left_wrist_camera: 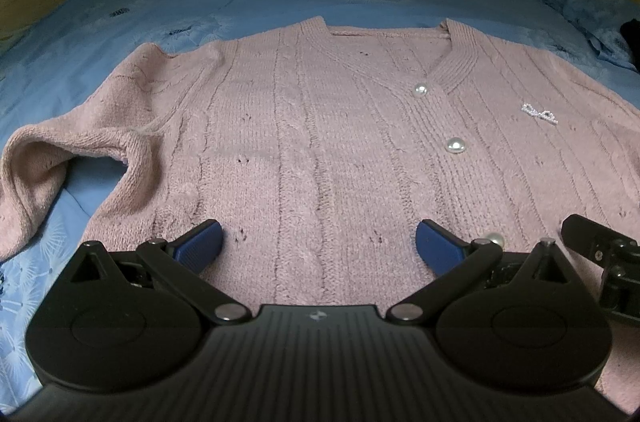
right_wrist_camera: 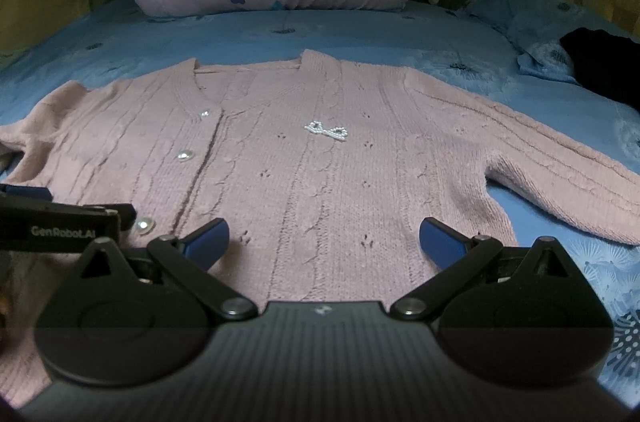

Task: Fold small clothes

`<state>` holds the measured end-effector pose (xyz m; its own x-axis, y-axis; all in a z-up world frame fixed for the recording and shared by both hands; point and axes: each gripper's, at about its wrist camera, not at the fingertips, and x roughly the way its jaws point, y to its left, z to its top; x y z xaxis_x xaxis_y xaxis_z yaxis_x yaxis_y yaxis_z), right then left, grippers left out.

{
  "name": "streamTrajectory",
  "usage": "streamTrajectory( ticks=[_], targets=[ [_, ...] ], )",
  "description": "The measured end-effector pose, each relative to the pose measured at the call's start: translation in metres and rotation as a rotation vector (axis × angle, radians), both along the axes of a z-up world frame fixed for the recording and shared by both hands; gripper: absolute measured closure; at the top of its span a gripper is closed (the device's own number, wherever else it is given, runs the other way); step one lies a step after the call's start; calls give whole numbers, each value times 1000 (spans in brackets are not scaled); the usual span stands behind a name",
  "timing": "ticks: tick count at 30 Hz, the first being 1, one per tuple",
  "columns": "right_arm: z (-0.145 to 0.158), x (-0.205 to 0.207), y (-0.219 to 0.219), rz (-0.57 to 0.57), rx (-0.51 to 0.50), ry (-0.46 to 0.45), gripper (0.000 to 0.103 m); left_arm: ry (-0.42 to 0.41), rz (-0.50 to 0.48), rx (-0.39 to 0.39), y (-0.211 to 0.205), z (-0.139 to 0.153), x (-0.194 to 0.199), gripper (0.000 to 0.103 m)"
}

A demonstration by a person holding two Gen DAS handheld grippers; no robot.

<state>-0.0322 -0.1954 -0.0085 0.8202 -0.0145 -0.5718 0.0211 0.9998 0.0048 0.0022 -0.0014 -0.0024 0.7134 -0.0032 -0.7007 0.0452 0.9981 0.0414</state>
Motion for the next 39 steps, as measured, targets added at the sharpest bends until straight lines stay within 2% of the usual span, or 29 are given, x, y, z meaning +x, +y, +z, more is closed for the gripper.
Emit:
streamTrajectory(
  ticks=[39],
  targets=[
    [-4,4,-3,-11,26,39,0,-6,1,6,2,0,1,0]
  ],
)
